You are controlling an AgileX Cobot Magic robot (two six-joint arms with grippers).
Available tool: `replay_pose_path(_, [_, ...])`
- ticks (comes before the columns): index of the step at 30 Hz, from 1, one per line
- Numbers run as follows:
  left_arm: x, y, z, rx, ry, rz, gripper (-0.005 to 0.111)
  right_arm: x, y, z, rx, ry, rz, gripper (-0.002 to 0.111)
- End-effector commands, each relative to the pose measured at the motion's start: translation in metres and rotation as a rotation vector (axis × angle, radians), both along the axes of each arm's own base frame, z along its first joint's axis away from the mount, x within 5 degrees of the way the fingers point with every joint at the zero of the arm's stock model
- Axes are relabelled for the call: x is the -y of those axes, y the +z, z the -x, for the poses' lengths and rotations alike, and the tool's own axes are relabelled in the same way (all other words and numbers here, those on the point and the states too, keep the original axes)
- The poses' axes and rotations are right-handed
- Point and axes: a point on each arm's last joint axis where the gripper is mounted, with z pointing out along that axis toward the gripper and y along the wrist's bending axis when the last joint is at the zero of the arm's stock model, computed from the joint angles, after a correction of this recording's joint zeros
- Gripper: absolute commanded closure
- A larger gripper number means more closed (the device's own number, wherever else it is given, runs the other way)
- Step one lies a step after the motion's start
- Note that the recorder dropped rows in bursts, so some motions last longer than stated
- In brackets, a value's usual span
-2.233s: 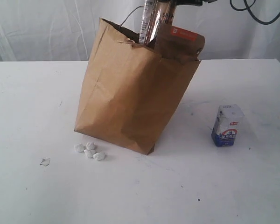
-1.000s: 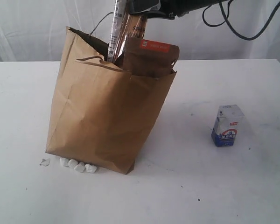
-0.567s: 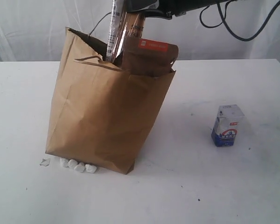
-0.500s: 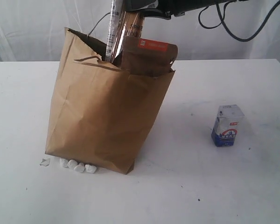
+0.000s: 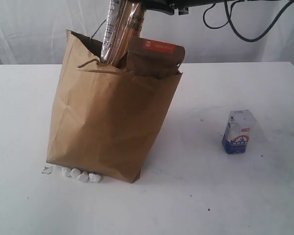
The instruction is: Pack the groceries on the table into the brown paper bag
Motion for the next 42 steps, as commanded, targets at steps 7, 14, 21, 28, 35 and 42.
replay_pose_path(7, [-0.022,-0.003,-0.003,0.029,0.246,-0.095,0.107,-0.003,0.031,0.008,-0.029,0.03,-0.235,0.108])
replay_pose_path(14, [-0.031,-0.059,-0.002,-0.148,0.347,0.037,0.107,-0.001,0.042,0.011,-0.031,0.03,-0.307,0.108])
replay_pose_path(21, [-0.034,-0.065,-0.001,-0.171,0.383,0.107,0.107,0.0,0.055,0.02,0.046,0.035,-0.305,0.108])
replay_pose_path(28, [-0.032,-0.065,-0.001,-0.175,0.364,0.108,0.107,-0.038,0.047,0.034,0.251,0.134,-0.25,0.108])
replay_pose_path(35, [-0.03,-0.066,-0.001,-0.179,0.346,0.112,0.107,-0.072,0.021,0.037,0.401,0.083,0.078,0.108])
replay_pose_path(42, [-0.03,-0.066,-0.001,-0.179,0.343,0.112,0.107,-0.076,0.001,0.024,0.36,0.04,0.126,0.108])
